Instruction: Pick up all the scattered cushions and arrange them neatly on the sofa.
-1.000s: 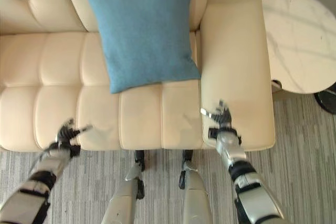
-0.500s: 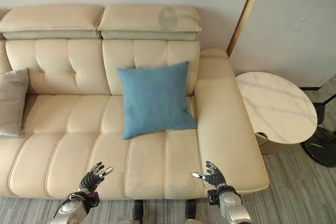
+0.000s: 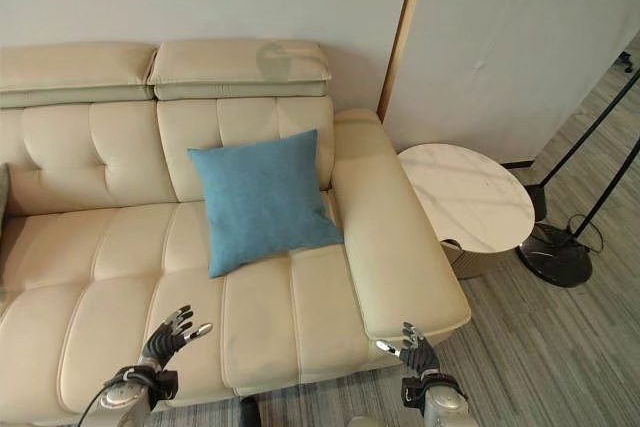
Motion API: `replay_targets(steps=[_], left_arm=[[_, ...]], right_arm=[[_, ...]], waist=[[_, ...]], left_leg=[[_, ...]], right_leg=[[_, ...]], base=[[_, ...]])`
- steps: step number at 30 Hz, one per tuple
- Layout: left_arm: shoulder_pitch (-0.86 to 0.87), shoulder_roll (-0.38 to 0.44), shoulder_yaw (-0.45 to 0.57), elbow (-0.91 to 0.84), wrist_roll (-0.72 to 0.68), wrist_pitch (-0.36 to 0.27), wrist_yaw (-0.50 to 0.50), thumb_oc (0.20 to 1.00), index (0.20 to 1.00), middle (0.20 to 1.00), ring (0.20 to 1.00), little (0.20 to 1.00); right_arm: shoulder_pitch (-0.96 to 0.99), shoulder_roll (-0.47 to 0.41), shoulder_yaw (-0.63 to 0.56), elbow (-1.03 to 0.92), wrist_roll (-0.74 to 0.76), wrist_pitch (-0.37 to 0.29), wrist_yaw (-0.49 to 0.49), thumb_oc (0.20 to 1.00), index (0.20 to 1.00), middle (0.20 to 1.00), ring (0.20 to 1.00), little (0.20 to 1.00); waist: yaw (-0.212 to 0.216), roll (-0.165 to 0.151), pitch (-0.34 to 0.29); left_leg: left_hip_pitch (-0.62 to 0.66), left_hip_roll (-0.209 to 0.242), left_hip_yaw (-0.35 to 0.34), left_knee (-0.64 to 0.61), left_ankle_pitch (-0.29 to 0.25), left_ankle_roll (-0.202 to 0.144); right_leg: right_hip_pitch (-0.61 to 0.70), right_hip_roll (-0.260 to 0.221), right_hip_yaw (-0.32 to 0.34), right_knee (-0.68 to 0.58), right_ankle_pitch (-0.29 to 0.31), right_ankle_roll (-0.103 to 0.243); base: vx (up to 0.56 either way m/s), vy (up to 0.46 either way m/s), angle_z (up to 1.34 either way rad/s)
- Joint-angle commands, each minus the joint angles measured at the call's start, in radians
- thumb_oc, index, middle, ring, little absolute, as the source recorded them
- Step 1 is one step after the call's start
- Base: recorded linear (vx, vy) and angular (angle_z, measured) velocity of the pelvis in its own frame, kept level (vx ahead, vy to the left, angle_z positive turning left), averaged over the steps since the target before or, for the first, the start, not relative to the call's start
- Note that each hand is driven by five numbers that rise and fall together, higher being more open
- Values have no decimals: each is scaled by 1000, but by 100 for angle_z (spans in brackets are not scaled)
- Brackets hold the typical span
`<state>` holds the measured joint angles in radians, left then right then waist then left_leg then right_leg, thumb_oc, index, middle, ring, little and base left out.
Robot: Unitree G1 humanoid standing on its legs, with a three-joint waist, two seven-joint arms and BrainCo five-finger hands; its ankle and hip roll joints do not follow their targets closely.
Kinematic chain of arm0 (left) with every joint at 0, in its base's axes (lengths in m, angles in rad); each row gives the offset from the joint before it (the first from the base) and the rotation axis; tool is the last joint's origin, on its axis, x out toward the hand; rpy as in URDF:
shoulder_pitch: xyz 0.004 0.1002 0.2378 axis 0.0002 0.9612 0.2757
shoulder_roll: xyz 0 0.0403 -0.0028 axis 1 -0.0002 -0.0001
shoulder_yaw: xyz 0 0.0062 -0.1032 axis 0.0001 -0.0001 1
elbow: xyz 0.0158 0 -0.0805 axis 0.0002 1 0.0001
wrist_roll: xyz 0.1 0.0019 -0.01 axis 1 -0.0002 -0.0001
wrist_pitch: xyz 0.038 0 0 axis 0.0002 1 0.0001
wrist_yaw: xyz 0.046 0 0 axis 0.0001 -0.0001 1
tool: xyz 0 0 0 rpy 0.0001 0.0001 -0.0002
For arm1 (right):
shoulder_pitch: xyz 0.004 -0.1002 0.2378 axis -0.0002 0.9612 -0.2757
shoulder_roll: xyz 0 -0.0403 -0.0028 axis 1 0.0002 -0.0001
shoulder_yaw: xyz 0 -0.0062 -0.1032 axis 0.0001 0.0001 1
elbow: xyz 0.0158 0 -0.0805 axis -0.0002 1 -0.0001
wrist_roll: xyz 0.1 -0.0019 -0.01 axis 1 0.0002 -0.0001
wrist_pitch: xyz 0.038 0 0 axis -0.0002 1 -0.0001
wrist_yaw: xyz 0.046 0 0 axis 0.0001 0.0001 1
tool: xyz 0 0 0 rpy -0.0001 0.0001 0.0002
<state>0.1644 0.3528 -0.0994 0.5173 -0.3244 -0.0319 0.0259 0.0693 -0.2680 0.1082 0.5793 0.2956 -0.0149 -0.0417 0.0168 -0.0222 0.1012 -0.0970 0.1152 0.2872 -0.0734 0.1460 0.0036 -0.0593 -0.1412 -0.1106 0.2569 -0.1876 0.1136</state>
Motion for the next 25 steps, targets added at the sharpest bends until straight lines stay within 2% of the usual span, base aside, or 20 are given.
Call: replay_targets(steps=[1, 2, 4, 7, 8, 10, 14, 16, 18, 21, 25], left_arm=[[-31, -2, 30, -27, 16, -30, 26, 1000, 1000, 1000, 1000, 1000], [-31, -2, 30, -27, 16, -30, 26, 1000, 1000, 1000, 1000, 1000], [-34, -18, 32, -29, 12, -25, 38, 1000, 1000, 1000, 1000, 1000], [-50, -35, 30, -25, 3, -29, 57, 1000, 1000, 1000, 1000, 1000], [-56, -39, 30, -23, -5, -32, 57, 1000, 1000, 1000, 1000, 1000], [-56, -46, 25, -22, -16, -34, 54, 1000, 1000, 1000, 1000, 1000], [-43, -42, 8, -29, -11, -29, 27, 1000, 1000, 1000, 1000, 1000], [-39, -48, 5, -34, -17, -28, 23, 1000, 1000, 1000, 1000, 1000], [-37, -57, 0, -36, -13, -25, 26, 1000, 1000, 1000, 1000, 1000], [-45, -57, -13, -36, 14, -25, 35, 1000, 1000, 1000, 1000, 1000], [-27, -45, -10, -53, 45, -23, 28, 1000, 1000, 1000, 1000, 1000]], right_arm=[[-16, -20, 12, -70, -1, -24, -26, 1000, 1000, 1000, 1000, 1000], [-16, -20, 12, -71, -1, -24, -26, 1000, 1000, 1000, 1000, 1000], [-18, -39, 20, -93, 1, -28, -33, 1000, 1000, 1000, 1000, 1000], [-31, -58, 32, -96, -1, -31, -49, 1000, 1000, 1000, 1000, 1000], [-39, -62, 37, -95, -3, -30, -49, 1000, 1000, 1000, 1000, 1000], [-46, -65, 47, -87, -1, -30, -45, 1000, 1000, 1000, 1000, 1000], [-49, -68, 55, -91, -1, -24, -28, 1000, 1000, 1000, 1000, 1000], [-48, -67, 50, -95, 2, -30, -21, 1000, 1000, 1000, 1000, 1000], [-39, -59, 39, -91, 5, -29, -26, 1000, 1000, 1000, 1000, 1000], [-43, -48, 24, -75, 18, -32, -37, 1000, 1000, 1000, 1000, 1000], [-33, -48, 31, -72, 7, -28, -26, 1000, 1000, 1000, 1000, 1000]], waist=[[8, 11, -9], [7, 12, -10], [7, 36, 28], [6, 59, 74], [5, 57, 83], [-5, 46, 81], [-23, 18, 66], [-38, 17, 49], [-54, 38, 18], [-67, 46, -12], [-60, 46, -26]], left_leg=[[-91, -32, -44, 49, -24, -31], [-92, -31, -45, 51, -24, -32], [-147, 5, -65, 77, 43, -72], [-184, 29, -103, 80, 108, -127], [-190, 22, -128, 89, 91, -124], [-189, 5, -167, 141, 39, -97], [-109, -27, -175, 258, -130, -59], [-27, -33, -157, 256, -186, -48], [56, -22, -125, 166, -175, -54], [79, -22, -128, 61, -141, -70], [118, -33, -139, 28, -147, -65]], right_leg=[[151, 33, -2, -226, 53, 1], [151, 34, -3, -229, 55, -1], [157, 81, -14, -285, 52, -29], [146, 105, -42, -297, 56, -46], [133, 101, -49, -291, 60, -49], [106, 86, -64, -287, 85, -47], [78, 49, -78, -288, 118, -48], [66, 51, -90, -294, 121, -45], [60, 70, -101, -300, 122, -40], [60, 72, -118, -307, 130, -35], [87, 66, -115, -321, 139, -25]], base=[[-138, -180, -23], [-264, -270, -23], [-349, -286, 3], [-333, -193, 17], [-331, -139, 21], [-262, -108, 17], [-146, -53, 17], [-76, -5, 5], [23, 49, 38], [31, 58, 45], [28, 53, 19]])
